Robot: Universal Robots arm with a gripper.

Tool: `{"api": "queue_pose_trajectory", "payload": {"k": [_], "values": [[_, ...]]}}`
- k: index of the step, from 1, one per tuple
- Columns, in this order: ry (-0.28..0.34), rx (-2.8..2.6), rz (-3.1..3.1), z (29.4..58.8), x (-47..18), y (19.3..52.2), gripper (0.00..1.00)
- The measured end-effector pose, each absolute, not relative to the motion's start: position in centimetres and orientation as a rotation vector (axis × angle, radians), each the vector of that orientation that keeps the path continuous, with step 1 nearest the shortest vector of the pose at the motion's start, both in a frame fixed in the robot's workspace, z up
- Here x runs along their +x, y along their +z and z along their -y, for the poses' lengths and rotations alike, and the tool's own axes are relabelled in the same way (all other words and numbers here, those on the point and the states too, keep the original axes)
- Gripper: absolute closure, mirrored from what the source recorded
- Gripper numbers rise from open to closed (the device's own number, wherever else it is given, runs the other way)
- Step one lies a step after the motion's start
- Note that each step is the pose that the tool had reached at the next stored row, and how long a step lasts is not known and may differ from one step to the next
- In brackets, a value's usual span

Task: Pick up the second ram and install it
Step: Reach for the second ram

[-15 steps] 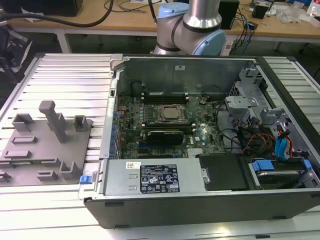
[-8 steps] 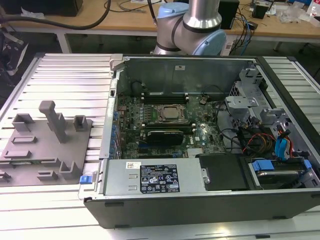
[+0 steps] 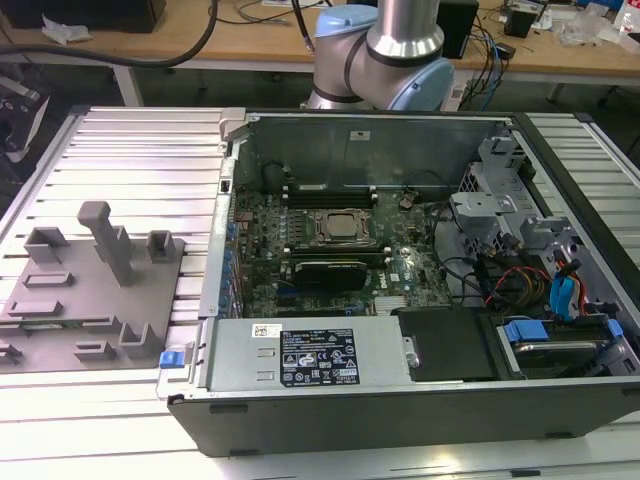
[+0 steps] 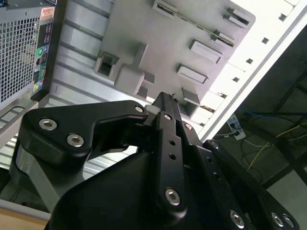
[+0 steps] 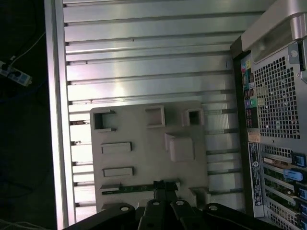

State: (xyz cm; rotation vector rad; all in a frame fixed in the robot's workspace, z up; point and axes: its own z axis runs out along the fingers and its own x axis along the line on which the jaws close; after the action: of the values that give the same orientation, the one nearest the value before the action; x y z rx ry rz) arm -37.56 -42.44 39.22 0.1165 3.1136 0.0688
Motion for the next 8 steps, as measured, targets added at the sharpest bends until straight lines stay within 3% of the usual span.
{"api": "queue_pose_trajectory", "payload": {"k": [8], "values": [[0.069,0.117,-3.114,43.46,-37.56,39.17,0.89]]}}
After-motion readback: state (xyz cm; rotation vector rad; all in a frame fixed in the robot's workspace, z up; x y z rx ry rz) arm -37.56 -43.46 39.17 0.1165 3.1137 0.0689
